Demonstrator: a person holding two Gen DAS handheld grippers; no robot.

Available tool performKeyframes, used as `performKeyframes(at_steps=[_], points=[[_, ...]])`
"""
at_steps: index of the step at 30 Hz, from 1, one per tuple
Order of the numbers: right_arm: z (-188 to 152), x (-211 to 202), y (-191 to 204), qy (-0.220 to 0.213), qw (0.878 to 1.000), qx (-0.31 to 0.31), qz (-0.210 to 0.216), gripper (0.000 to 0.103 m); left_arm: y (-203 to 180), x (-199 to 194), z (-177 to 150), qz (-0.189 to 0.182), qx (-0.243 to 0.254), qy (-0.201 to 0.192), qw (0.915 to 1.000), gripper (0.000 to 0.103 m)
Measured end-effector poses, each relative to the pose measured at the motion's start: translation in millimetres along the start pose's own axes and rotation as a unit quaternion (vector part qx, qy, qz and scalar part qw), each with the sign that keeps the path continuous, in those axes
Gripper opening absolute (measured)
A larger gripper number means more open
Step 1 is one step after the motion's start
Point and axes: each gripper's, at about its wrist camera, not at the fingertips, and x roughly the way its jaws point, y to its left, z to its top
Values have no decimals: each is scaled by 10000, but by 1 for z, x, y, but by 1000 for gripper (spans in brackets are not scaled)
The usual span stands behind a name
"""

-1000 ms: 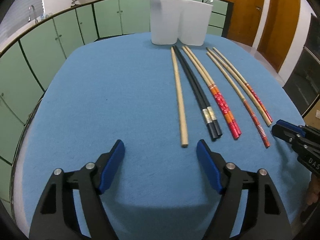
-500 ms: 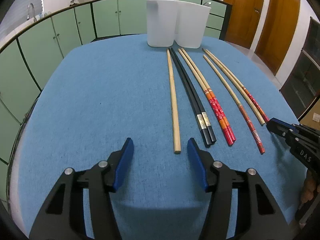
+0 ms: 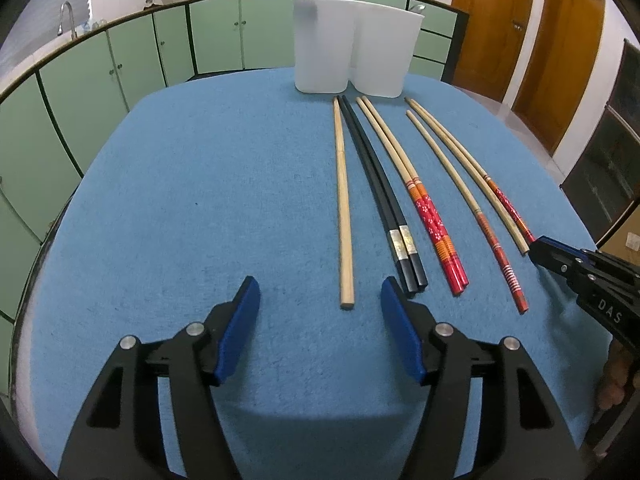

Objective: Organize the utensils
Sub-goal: 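Grasp a plain wooden chopstick with the left tool while the right grasps a red-patterned chopstick, then lift both chopsticks and carry them over the white holder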

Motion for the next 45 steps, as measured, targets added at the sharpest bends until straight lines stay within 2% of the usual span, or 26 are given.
performKeyframes(at_steps=[1,4,7,9,14,19,26,33,45], points=[[1,1,-1,7,10000,40,21,8,0,0,0,-4,-9,-1,10000,60],[2,3,0,17,10000,54,-13,8,-2,0,0,-24,5,-15,10000,49],[1,3,2,10,10000,18,-84,7,-2,0,0,22,-27,-40,10000,32],[1,3,0,6,10000,70,-47,6,-3,-1,0,43,-59,-55,10000,6],[1,-5,1,-77,9999,17,-114,6,-2,-8,0,-40,-79,-64,9999,6],[10,-34,8,-429,9988,-200,-143,6,0,-36,10,18,99,-248,9996,6],[39,-80,11,-983,9945,-346,-89,6,4,-89,40,-39,238,-866,9960,6],[71,-114,11,-1419,9892,-358,-1,6,9,-122,70,-109,148,-1375,9903,6],[132,-134,3,-1635,9855,-348,292,6,6,-134,121,-365,189,-1770,9833,6]])
